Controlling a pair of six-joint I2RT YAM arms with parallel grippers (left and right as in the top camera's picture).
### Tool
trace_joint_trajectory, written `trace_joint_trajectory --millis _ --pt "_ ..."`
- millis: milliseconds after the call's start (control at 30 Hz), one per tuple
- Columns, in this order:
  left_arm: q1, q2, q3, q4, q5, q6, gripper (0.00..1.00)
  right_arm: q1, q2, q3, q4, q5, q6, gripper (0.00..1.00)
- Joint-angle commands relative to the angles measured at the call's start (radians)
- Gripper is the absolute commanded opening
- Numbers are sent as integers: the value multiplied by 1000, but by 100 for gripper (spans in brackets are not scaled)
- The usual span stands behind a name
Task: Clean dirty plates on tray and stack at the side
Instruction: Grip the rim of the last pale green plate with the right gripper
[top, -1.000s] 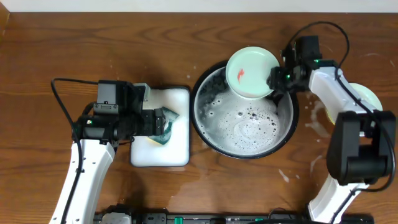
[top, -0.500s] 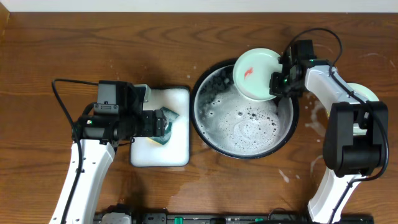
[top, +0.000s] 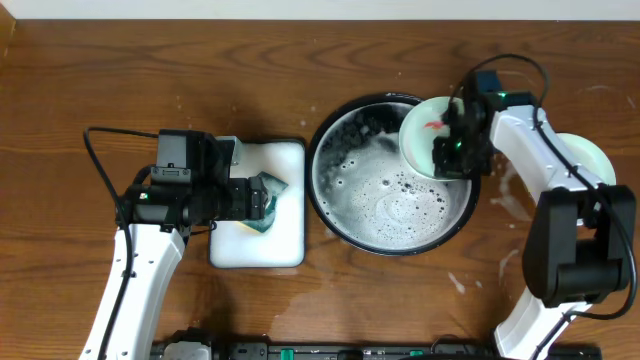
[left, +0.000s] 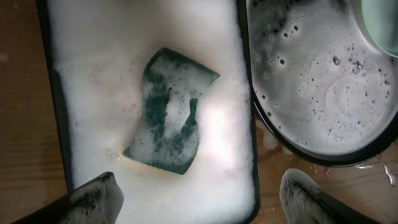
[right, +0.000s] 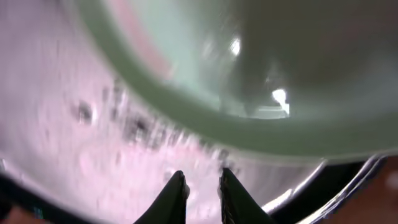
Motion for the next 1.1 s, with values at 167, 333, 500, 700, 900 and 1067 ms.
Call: trace_joint_trajectory --millis 167,333,500,700,900,1067 --pt "0 -1 9 -3 13 -5 86 132 -9 8 112 166 61 33" --pt "0 -1 9 -3 13 -5 86 145 6 6 241 159 -19 40" --pt "0 -1 9 -3 13 -5 86 174 62 6 266 142 -37 38" --pt "0 -1 9 -3 13 -5 86 241 123 6 262 172 -58 26" --pt "0 -1 9 -4 13 -5 86 303 104 6 195 236 -32 1" --pt "0 -1 9 -3 13 -5 86 366 26 6 103 265 -46 1"
